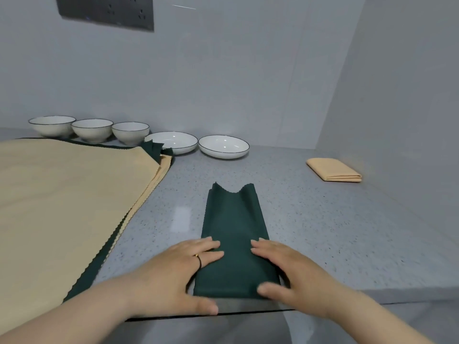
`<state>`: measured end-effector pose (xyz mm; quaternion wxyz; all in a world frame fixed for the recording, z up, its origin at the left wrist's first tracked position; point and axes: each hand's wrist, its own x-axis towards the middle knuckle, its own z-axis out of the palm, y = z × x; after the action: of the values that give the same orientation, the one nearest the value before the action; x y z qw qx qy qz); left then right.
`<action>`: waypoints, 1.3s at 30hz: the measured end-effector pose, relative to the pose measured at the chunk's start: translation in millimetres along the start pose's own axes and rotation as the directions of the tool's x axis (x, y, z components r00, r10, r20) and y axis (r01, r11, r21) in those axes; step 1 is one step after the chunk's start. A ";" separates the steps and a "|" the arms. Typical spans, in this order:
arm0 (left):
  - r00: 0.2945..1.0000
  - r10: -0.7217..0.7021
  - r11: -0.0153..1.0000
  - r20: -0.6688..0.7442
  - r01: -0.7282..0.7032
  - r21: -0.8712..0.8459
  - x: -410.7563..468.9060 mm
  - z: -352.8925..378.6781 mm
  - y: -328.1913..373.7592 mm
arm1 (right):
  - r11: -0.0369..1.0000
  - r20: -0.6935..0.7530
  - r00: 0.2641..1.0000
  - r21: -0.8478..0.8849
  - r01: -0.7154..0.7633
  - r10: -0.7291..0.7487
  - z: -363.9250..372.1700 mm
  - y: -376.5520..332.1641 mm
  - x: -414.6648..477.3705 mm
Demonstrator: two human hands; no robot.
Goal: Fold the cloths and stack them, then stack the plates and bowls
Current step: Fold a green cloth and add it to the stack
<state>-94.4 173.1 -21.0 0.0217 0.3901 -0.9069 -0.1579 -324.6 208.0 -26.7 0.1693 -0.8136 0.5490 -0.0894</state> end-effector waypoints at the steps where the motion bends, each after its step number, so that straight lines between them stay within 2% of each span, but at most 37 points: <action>1: 1.000 0.007 1.000 0.008 -0.007 0.007 -1.9 1.9 0.0 | 0.999 0.048 0.999 -0.034 0.006 -0.004 -0.5 1.8 -5.7; 4: 0.999 -0.010 1.000 -0.030 0.011 0.028 -2.8 6.3 -0.8 | 0.987 0.040 0.999 -0.157 0.026 -0.020 2.6 5.3 -9.4; 6: 0.997 0.003 1.000 -0.081 -0.004 -0.003 -2.7 7.0 1.4 | 0.976 -0.078 0.995 -0.212 0.047 -0.065 8.9 8.0 -8.6; 8: 0.981 0.055 0.998 -0.188 -0.061 -0.030 -1.0 8.8 -2.0 | 0.963 -0.204 0.968 -0.252 0.095 -0.149 12.9 9.8 -8.6; 10: 0.965 0.026 0.983 -0.261 -0.071 -0.167 -1.7 6.0 -2.6 | 0.989 -0.286 0.947 -0.070 0.133 -0.148 16.7 17.6 -10.6; 11: 0.955 0.016 0.985 -0.297 -0.065 -0.157 0.3 8.8 -6.5 | 0.991 -0.306 0.943 -0.015 0.135 -0.133 16.2 20.1 -8.8; 14: 0.842 0.153 0.988 -0.517 -0.149 0.049 10.3 13.2 -10.7 | 0.982 -0.354 0.931 0.125 0.139 -0.087 12.4 20.6 -3.1; 15: 0.851 0.121 0.993 -0.511 -0.111 0.049 13.4 13.6 -9.0 | 0.978 -0.347 0.937 0.176 0.111 -0.044 9.9 18.9 -0.2; 18: 0.905 -0.164 0.971 -0.392 0.077 -0.227 22.4 7.2 -8.3 | 0.939 -0.341 0.935 0.342 0.028 0.096 -0.3 12.7 12.2; 23: 0.888 -0.335 0.835 -0.313 0.126 -0.536 47.7 -3.5 -20.6 | 0.816 -0.264 0.921 0.571 -0.090 0.286 -16.5 10.0 44.1; 26: 0.854 -0.454 0.712 -0.255 0.176 -0.679 61.8 -9.0 -25.7 | 0.864 -0.271 0.901 0.468 -0.185 0.340 -20.6 14.3 66.4; 29: 0.844 -0.493 0.697 -0.211 0.239 -0.676 72.9 -10.5 -29.7 | 0.909 -0.284 0.884 0.304 -0.284 0.371 -25.4 17.1 85.9; 36: 0.791 -0.562 0.718 -0.243 0.320 -0.619 81.0 -9.2 -33.8 | 0.861 -0.105 0.918 0.402 -0.312 0.382 -33.7 25.0 121.5; 39: 0.778 -0.561 0.779 -0.282 0.383 -0.496 82.2 -13.7 -30.8 | 0.884 -0.085 0.913 0.302 -0.357 0.398 -30.5 26.0 130.3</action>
<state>-127.8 90.7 -24.2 0.2540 0.6202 -0.6955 -0.2591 -307.4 73.4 -13.4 0.2565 -0.6499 0.6897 -0.1900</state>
